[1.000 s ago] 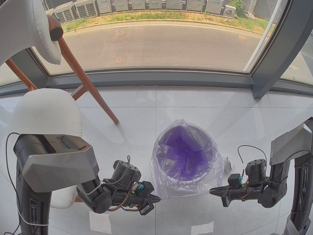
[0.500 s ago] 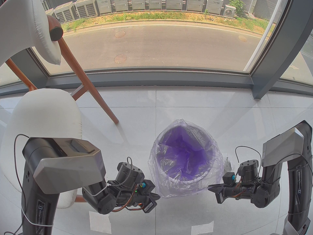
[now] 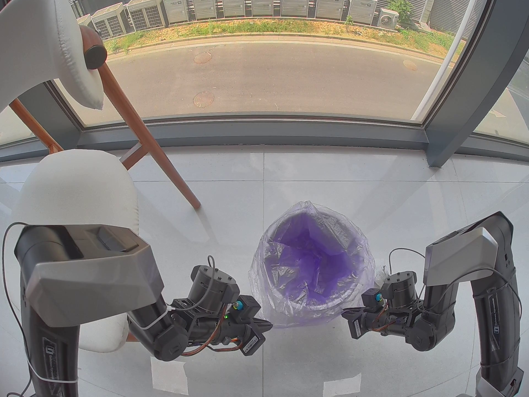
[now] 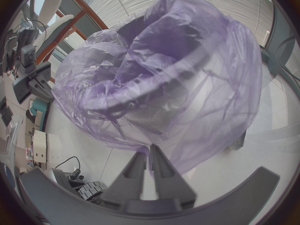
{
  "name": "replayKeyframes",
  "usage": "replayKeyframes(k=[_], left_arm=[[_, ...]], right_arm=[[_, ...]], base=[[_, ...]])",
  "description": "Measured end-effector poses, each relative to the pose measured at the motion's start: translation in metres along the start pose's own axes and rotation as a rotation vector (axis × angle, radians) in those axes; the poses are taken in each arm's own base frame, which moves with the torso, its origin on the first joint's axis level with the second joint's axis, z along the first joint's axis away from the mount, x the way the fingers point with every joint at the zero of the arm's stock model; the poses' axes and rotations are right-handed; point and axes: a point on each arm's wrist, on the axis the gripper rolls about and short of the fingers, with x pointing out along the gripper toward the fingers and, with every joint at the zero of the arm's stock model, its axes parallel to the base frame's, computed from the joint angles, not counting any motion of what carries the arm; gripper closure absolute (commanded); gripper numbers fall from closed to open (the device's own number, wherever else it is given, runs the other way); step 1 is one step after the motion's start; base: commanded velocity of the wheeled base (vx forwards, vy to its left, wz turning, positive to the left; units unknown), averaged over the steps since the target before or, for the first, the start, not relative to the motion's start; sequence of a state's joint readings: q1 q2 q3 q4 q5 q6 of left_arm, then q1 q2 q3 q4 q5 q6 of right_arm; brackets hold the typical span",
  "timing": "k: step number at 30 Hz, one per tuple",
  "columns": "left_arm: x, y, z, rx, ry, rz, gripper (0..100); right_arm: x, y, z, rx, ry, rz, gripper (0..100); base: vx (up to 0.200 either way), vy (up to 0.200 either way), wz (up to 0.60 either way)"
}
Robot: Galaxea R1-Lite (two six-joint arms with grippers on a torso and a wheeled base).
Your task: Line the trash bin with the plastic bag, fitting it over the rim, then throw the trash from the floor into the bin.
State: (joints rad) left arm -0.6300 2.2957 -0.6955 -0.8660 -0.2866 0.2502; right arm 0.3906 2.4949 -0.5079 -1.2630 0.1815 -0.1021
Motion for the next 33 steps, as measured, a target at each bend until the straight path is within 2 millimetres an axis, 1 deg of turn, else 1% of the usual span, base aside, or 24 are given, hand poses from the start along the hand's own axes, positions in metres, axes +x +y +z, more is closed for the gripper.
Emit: replayKeyframes(k=[3, 8, 13, 14, 19, 22, 24, 28, 33], left_arm=[[-0.007, -0.001, 0.004, 0.004, -0.013, 0.003, 100], [-0.020, -0.006, 0.003, 0.002, -0.008, 0.005, 100], [-0.026, -0.004, 0.002, -0.013, -0.004, 0.029, 100], [-0.027, -0.004, 0.002, -0.023, -0.003, 0.033, 0], [-0.025, -0.004, -0.004, -0.042, 0.018, 0.033, 0], [-0.019, -0.004, -0.008, -0.045, 0.029, 0.029, 0], [-0.014, -0.004, -0.010, -0.046, 0.033, 0.028, 0], [-0.003, -0.004, -0.016, -0.065, 0.052, 0.032, 0], [0.002, -0.004, -0.021, -0.102, 0.073, 0.042, 0]], right_arm=[[0.001, 0.000, 0.000, 0.002, 0.001, 0.000, 0], [0.002, 0.000, 0.001, 0.008, -0.007, 0.003, 0], [0.001, -0.001, 0.000, 0.020, -0.003, 0.003, 0], [0.001, -0.001, 0.000, 0.020, -0.003, 0.003, 0], [0.001, 0.000, 0.000, 0.018, -0.007, 0.005, 0], [-0.001, 0.000, 0.001, 0.015, -0.019, 0.003, 0], [-0.005, 0.001, 0.001, 0.015, -0.021, 0.007, 0], [-0.023, 0.005, 0.001, 0.016, -0.021, 0.051, 0], [-0.055, 0.010, 0.007, 0.028, -0.040, 0.110, 0]], base=[[0.000, 0.000, 0.00], [0.000, 0.000, 0.00], [0.000, 0.000, 0.00], [0.000, 0.000, 0.00], [0.000, 0.000, 0.00], [0.000, 0.000, 0.00], [0.000, 0.000, 0.00], [0.000, 0.000, 0.00], [0.000, 0.000, 0.00]])
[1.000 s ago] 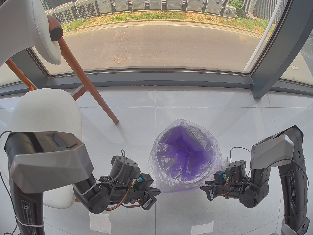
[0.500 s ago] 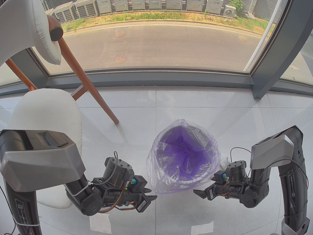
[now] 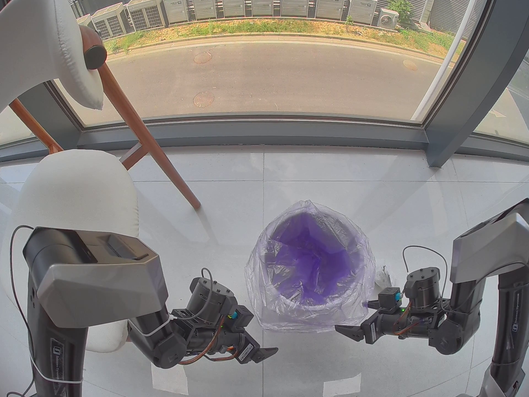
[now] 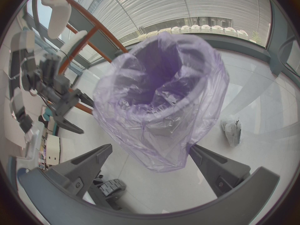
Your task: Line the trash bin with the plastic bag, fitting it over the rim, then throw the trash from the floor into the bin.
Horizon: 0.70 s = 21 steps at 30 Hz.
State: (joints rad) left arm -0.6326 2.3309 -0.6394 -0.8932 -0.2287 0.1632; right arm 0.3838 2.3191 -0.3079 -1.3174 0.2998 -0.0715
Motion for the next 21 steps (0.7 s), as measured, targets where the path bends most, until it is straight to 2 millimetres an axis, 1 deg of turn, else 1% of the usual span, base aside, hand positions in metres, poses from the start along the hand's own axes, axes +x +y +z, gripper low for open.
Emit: replayKeyframes(k=[2, 4, 7, 10, 14, 17, 21], left_arm=[[-0.002, 0.000, -0.001, -0.008, 0.005, 0.001, 0], [-0.008, -0.001, -0.002, -0.017, 0.004, 0.002, 0], [-0.027, -0.003, -0.003, -0.047, 0.001, -0.004, 0], [-0.049, -0.005, -0.012, -0.139, 0.015, -0.022, 0], [-0.069, -0.006, -0.016, -0.309, 0.009, -0.033, 0], [-0.076, -0.007, -0.012, -0.475, -0.021, -0.039, 0], [-0.078, -0.009, 0.001, -0.692, -0.098, -0.047, 0]], right_arm=[[-0.012, 0.002, 0.005, 0.021, -0.019, 0.010, 0], [-0.023, 0.003, 0.009, 0.059, -0.041, 0.014, 0], [-0.038, 0.002, 0.018, 0.126, -0.088, 0.010, 0], [-0.052, -0.002, 0.026, 0.175, -0.136, -0.002, 0], [-0.066, -0.005, 0.032, 0.222, -0.181, -0.010, 0], [-0.073, -0.005, 0.032, 0.268, -0.191, -0.001, 0], [-0.077, -0.005, 0.031, 0.313, -0.202, -0.002, 0]], base=[[0.000, 0.000, 0.00], [0.000, 0.000, 0.00], [0.000, 0.000, 0.00], [0.000, 0.000, 0.00], [0.000, 0.000, 0.00], [0.000, 0.000, 0.00], [0.000, 0.000, 0.00]])
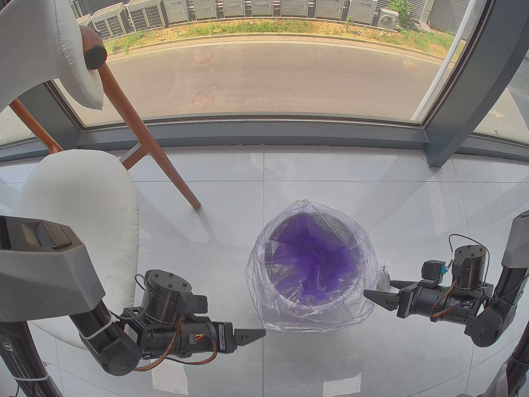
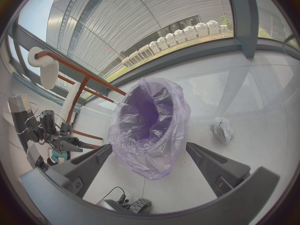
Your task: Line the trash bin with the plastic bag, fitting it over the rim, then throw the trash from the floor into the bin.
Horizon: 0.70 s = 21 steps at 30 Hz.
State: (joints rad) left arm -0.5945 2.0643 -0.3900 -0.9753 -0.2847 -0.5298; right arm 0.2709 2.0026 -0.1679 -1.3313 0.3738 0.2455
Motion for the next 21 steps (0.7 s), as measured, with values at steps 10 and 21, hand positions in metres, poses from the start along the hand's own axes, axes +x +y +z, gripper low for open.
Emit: replayKeyframes(k=[10, 21], left_arm=[[0.032, -0.005, 0.010, -0.180, -0.170, 0.015, 0], [0.064, 0.018, -0.010, -0.087, -0.216, 0.017, 100]], right_arm=[[-0.009, -0.012, -0.002, 0.078, -0.068, -0.139, 0], [-0.014, -0.017, -0.003, 0.091, -0.096, -0.186, 0]], base=[[0.000, 0.000, 0.00], [0.000, 0.000, 0.00]])
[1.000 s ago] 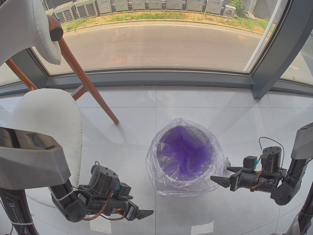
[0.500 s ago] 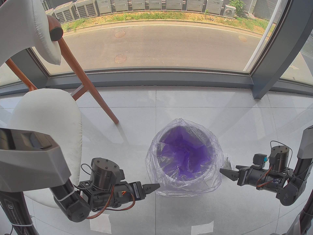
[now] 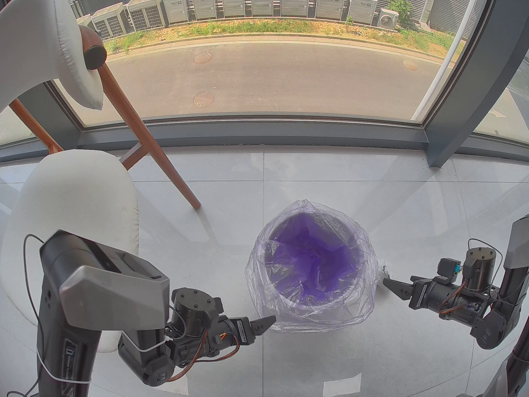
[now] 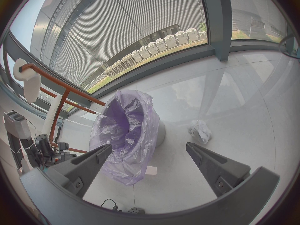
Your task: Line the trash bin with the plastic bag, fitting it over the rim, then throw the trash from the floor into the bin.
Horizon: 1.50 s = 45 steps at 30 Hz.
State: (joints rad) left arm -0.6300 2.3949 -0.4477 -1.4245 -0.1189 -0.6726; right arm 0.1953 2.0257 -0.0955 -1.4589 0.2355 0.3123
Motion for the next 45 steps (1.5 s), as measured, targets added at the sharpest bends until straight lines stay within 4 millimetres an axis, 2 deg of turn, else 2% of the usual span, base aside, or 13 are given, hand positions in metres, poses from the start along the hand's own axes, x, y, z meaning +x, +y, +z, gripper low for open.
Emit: replayKeyframes(k=[7, 14, 19, 20, 26, 31, 34, 38, 43, 44, 45], left_arm=[[0.012, 0.017, -0.008, 0.075, 0.022, 0.038, 100], [0.034, 0.021, 0.000, 0.105, -0.033, 0.024, 100], [0.033, 0.022, -0.004, 0.117, -0.036, 0.018, 100], [0.030, 0.022, -0.006, 0.120, -0.036, 0.016, 0], [0.001, 0.030, -0.020, 0.161, 0.039, 0.057, 0], [-0.012, 0.029, -0.019, 0.174, 0.054, 0.051, 0], [-0.006, 0.026, -0.013, 0.183, 0.024, 0.029, 0], [0.013, 0.021, -0.002, 0.200, -0.039, -0.014, 0], [0.036, 0.022, 0.002, 0.211, -0.077, -0.041, 0], [0.040, 0.023, 0.001, 0.212, -0.078, -0.042, 100], [0.043, 0.023, 0.000, 0.213, -0.079, -0.043, 100]], right_arm=[[-0.001, 0.001, 0.004, -0.013, -0.040, -0.008, 0], [-0.004, 0.002, 0.004, -0.035, -0.047, -0.012, 0], [-0.005, 0.003, 0.004, -0.048, -0.049, -0.011, 0], [-0.005, 0.003, 0.004, -0.050, -0.050, -0.011, 0], [-0.005, 0.002, 0.004, -0.053, -0.050, -0.012, 0], [-0.004, 0.002, 0.004, -0.054, -0.047, -0.012, 0], [-0.003, 0.002, 0.004, -0.055, -0.047, -0.011, 0], [-0.002, 0.002, 0.004, -0.060, -0.048, -0.010, 0], [-0.001, 0.002, 0.004, -0.062, -0.047, -0.009, 0], [-0.001, 0.002, 0.004, -0.062, -0.048, -0.009, 0], [-0.001, 0.002, 0.004, -0.062, -0.048, -0.009, 0]], base=[[0.000, 0.000, 0.00], [0.000, 0.000, 0.00], [0.000, 0.000, 0.00], [0.000, 0.000, 0.00], [0.000, 0.000, 0.00], [0.000, 0.000, 0.00], [0.000, 0.000, 0.00], [0.000, 0.000, 0.00], [0.000, 0.000, 0.00], [0.000, 0.000, 0.00], [0.000, 0.000, 0.00]])
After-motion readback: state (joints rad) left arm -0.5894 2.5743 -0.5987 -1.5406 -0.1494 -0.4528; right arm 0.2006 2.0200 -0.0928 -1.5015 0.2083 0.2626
